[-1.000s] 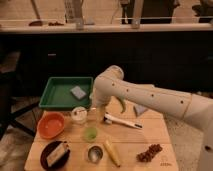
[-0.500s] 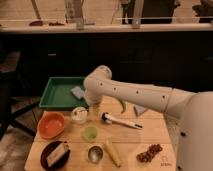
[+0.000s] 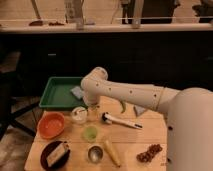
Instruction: Place fork in table surface
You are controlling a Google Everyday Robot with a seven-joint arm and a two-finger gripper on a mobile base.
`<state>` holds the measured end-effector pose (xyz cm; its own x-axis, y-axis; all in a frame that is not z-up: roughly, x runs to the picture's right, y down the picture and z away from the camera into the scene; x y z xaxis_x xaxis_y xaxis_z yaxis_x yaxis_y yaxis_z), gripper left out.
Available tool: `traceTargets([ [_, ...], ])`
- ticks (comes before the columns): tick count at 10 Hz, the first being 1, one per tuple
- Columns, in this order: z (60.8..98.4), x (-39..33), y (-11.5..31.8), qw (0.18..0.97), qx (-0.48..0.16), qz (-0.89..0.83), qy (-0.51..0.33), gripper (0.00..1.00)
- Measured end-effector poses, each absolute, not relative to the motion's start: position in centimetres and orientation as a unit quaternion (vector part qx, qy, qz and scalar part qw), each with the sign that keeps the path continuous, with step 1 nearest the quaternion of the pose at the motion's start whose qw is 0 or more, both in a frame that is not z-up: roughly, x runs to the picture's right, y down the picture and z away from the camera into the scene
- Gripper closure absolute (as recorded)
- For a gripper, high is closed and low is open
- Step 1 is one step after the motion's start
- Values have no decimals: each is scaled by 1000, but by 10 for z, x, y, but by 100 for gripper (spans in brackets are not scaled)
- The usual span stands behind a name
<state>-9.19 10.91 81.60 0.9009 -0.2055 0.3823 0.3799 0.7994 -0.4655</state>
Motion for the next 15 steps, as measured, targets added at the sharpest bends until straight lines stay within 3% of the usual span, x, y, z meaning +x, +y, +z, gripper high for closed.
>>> traceTargets([
  [8,839,-74,117,931,-296,-150,-150,20],
  [10,840,-72,118,931,-296,-150,-150,34],
  [15,840,-69,118,931,-293,-147,-159,85],
])
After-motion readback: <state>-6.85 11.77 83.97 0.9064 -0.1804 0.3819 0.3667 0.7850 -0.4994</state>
